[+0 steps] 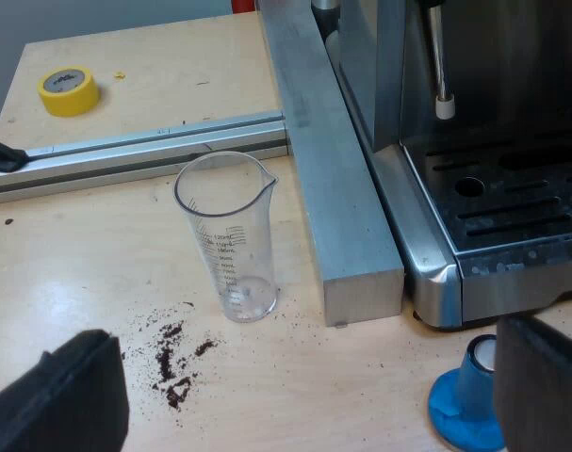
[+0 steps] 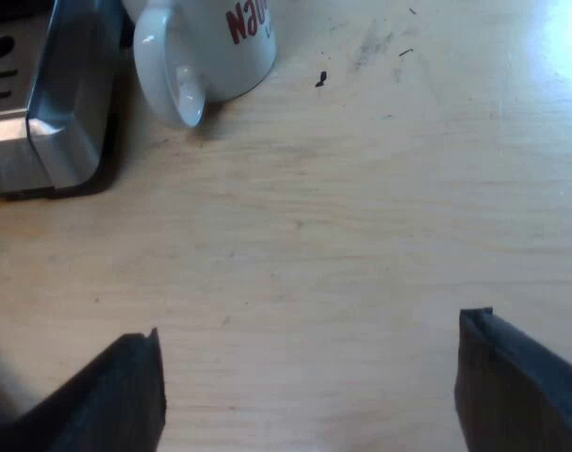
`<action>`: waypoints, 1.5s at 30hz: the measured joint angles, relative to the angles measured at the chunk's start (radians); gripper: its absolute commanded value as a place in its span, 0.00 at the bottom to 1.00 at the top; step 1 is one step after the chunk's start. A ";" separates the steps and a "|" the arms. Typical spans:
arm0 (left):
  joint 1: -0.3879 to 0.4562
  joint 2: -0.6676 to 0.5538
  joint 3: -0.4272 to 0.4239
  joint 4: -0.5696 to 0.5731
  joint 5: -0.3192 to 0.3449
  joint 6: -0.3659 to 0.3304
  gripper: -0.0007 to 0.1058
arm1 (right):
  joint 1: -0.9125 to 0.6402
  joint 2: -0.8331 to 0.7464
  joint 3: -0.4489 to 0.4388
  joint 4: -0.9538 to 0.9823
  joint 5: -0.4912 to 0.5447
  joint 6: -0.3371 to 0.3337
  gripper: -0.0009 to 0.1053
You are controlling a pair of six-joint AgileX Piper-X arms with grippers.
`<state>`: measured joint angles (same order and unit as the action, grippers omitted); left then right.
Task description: Grind coffee beans and then tamp
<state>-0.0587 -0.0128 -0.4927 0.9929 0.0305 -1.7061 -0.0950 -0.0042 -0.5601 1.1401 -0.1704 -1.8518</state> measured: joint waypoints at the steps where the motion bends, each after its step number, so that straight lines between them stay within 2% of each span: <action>1: 0.000 0.000 0.000 0.000 0.000 0.000 0.75 | 0.000 0.000 0.000 0.000 0.016 0.017 0.63; 3: 0.000 0.000 0.000 0.000 0.000 0.000 0.75 | 0.000 0.000 0.000 0.000 0.036 0.034 0.63; 11: 0.000 0.000 0.000 0.000 0.002 0.000 0.75 | 0.000 0.000 0.000 -0.007 0.041 0.032 0.63; 14: 0.000 0.000 -0.009 0.014 0.042 0.000 0.75 | 0.005 0.000 -0.009 -0.008 0.043 0.032 0.63; 16: 0.000 0.000 -0.042 0.057 0.060 0.000 0.75 | 0.024 0.013 -0.052 0.025 0.051 0.034 0.63; 20: -0.012 0.000 -0.081 0.072 0.074 0.000 0.75 | 0.060 0.084 -0.121 0.076 0.072 0.034 0.63; 22: -0.057 0.046 -0.153 0.077 0.131 0.000 0.75 | 0.089 0.140 -0.156 0.114 0.076 0.034 0.63; 31: -0.247 0.270 -0.258 0.076 0.233 0.000 0.75 | 0.222 0.399 -0.297 0.208 0.084 0.034 0.63; 35: -0.330 0.361 -0.264 0.076 0.273 0.003 0.75 | 0.272 0.489 -0.324 0.220 0.084 0.034 0.63; 37: -0.398 0.413 -0.264 0.074 0.294 0.008 0.75 | 0.309 0.544 -0.333 0.222 0.084 0.034 0.63; 45: -0.602 0.564 -0.264 0.021 0.297 0.012 0.75 | 0.404 0.687 -0.348 0.224 0.084 0.042 0.63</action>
<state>-0.6610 0.5514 -0.7565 1.0142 0.3273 -1.6939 0.3094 0.6824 -0.9078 1.3640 -0.0863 -1.8096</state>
